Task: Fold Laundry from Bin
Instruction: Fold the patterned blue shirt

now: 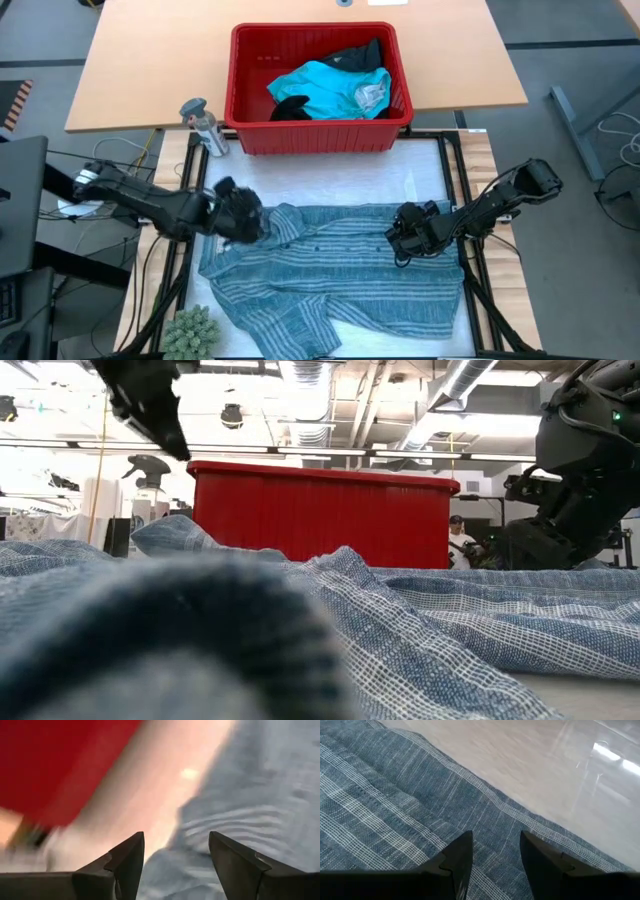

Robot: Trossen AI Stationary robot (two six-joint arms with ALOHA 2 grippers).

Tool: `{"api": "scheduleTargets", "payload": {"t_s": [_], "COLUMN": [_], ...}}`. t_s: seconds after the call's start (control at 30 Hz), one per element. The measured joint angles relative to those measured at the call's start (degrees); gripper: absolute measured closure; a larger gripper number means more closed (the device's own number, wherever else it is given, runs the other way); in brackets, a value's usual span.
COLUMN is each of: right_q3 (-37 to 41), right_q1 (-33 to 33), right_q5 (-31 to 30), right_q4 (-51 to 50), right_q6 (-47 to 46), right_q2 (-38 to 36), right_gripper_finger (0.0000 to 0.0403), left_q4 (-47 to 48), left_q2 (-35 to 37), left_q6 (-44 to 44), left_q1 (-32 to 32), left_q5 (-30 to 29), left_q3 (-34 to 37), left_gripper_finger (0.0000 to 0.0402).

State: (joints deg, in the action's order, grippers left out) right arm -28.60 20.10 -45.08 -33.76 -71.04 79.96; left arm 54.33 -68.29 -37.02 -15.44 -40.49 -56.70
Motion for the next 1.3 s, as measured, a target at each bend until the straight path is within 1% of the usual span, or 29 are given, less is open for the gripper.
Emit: {"api": "scheduleTargets", "payload": {"t_s": [0.1,0.13,0.2,0.27,0.33,0.4,0.57,0.63,0.8,0.87,0.97,1.17,1.23,1.3], "right_q3": [0.0,0.0,0.0,0.0,0.0,0.0,0.0,0.0,0.0,0.0,0.0,0.0,0.0,0.0], "right_q1": [0.0,0.0,0.0,0.0,0.0,0.0,0.0,0.0,0.0,0.0,0.0,0.0,0.0,0.0], "right_q5": [0.0,0.0,0.0,0.0,0.0,0.0,0.1,0.2,0.2,0.3,0.3,1.6,1.6,1.6], "right_q4": [0.0,0.0,0.0,0.1,0.4,0.4,0.4,0.4,0.4,0.4,0.4,0.4,0.3,0.4], "right_q6": [1.0,1.0,1.0,1.0,1.0,1.0,1.0,1.1,1.0,1.0,1.0,1.1,1.1,1.1], "right_q2": [0.0,0.0,0.0,0.0,0.0,0.0,0.0,0.0,0.0,0.0,0.0,0.0,0.0,0.0], "right_gripper_finger": [0.0216,0.0216,0.0216,0.0216,0.0216,0.0216,0.0216,0.0216,0.0216,0.0216,0.0216,0.0216,0.0216,0.0216], "left_q4": [0.1,-1.0,-3.7,-6.8,-10.7,-16.9,-27.0,-28.3,-28.4,-29.4,-31.1,-31.8,-31.8,-31.7], "left_q2": [3.8,5.0,6.5,6.4,5.2,3.5,-1.9,-4.4,-11.5,-14.1,-17.4,-21.1,-21.0,-20.8], "left_q6": [-6.2,-6.3,-4.0,-0.3,3.6,8.2,21.1,26.1,37.0,39.6,42.2,45.4,45.6,45.2], "left_q1": [5.2,7.1,10.7,13.8,16.3,18.7,24.9,26.3,27.3,27.6,28.1,28.5,28.5,28.3], "left_q5": [2.0,4.1,9.0,12.6,14.5,16.6,26.0,30.3,37.3,38.7,39.2,39.9,39.8,39.1], "left_q3": [3.3,4.1,6.1,7.2,7.6,8.1,8.2,8.2,8.2,8.2,8.2,8.2,8.2,8.0], "left_gripper_finger": [0.019,0.019,0.019,0.019,0.019,0.019,0.019,0.019,0.019,0.019,0.019,0.0191,0.02,0.0219]}}
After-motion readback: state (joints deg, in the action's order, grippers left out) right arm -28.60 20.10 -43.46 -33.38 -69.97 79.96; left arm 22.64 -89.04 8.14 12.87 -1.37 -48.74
